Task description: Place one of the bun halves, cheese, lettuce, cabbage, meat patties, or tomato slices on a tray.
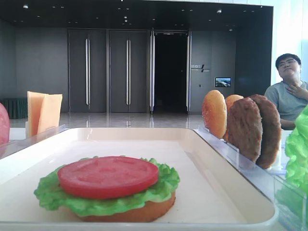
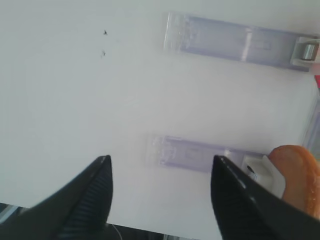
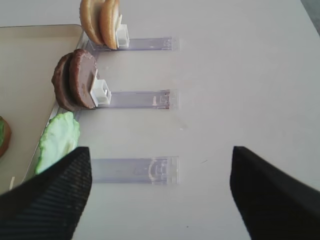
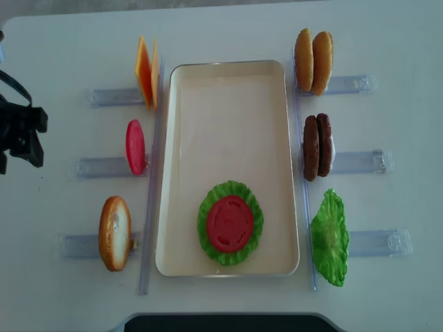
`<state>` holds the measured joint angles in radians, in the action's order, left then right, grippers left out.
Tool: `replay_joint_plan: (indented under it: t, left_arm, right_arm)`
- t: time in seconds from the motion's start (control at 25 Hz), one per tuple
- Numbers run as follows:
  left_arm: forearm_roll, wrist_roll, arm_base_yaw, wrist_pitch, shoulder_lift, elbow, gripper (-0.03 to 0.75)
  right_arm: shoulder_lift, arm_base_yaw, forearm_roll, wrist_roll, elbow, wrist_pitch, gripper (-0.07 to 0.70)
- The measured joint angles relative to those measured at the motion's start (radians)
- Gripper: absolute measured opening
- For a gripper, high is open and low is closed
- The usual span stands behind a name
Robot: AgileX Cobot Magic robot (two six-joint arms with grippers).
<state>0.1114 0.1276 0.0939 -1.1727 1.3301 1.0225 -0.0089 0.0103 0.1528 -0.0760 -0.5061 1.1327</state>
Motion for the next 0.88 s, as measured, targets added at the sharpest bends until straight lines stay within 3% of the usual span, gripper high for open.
replay_joint_plan:
  t: [0.48, 0.88]
  left_arm:
    - [-0.002, -0.012, 0.018, -0.007, -0.026, 0.004, 0.475]
    - [0.053, -0.012, 0.018, -0.053, -0.301, 0.004, 0.475]
  right_arm:
    - [0.000, 0.000, 0.000, 0.000, 0.000, 0.000, 0.543]
    - [0.000, 0.000, 0.000, 0.000, 0.000, 0.000, 0.543]
